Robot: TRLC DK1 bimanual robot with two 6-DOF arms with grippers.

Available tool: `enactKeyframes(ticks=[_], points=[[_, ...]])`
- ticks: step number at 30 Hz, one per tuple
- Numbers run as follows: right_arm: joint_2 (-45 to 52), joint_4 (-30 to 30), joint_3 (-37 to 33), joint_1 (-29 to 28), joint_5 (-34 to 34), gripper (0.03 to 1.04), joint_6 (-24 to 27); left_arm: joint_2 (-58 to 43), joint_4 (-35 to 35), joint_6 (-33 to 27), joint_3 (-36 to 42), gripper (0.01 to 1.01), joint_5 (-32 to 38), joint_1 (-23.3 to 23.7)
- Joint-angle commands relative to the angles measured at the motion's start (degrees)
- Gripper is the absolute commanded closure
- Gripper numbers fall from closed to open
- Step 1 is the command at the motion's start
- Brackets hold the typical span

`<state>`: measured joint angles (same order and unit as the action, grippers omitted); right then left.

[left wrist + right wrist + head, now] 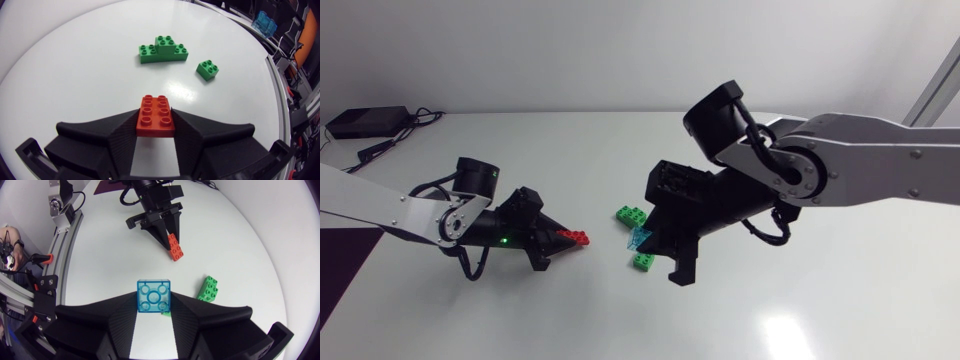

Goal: Separate the duplo bricks

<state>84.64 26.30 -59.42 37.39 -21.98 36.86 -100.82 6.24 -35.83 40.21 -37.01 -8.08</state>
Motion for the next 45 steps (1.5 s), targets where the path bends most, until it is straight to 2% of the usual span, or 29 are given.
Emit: enactKeyframes(ticks=[1,9,16,20,31,36,45], points=[[-0.35,-0.82,1.15,-0.91,0.71,0.78,-0.83,-2.63,1.41,1.73,1.10,0.689,0.89,-0.71],[-0.53,-0.55,1.32,-3.46,2.03,0.78,-0.47,-3.95,3.52,1.56,-0.30,0.667,2.56,-1.86],[2.37,-0.82,1.59,-7.94,4.31,0.78,0.40,-2.02,3.25,1.56,-0.83,0.298,2.91,-1.86],[3.78,-1.08,1.67,-9.52,5.01,0.78,0.58,0.18,2.46,1.73,-0.92,0.136,2.91,-1.59],[10.98,-3.01,2.29,-10.76,11.52,0.78,-0.04,10.38,-1.32,2.35,-1.18,0.111,3.35,-2.03],[13.80,-3.89,3.17,-11.99,14.68,0.78,-0.47,12.31,-2.29,2.35,-1.27,0.111,4.14,-2.82],[18.02,-3.54,3.70,-12.95,16.26,0.76,-1.09,13.54,-2.81,2.44,-1.62,0.110,5.37,-4.93]])
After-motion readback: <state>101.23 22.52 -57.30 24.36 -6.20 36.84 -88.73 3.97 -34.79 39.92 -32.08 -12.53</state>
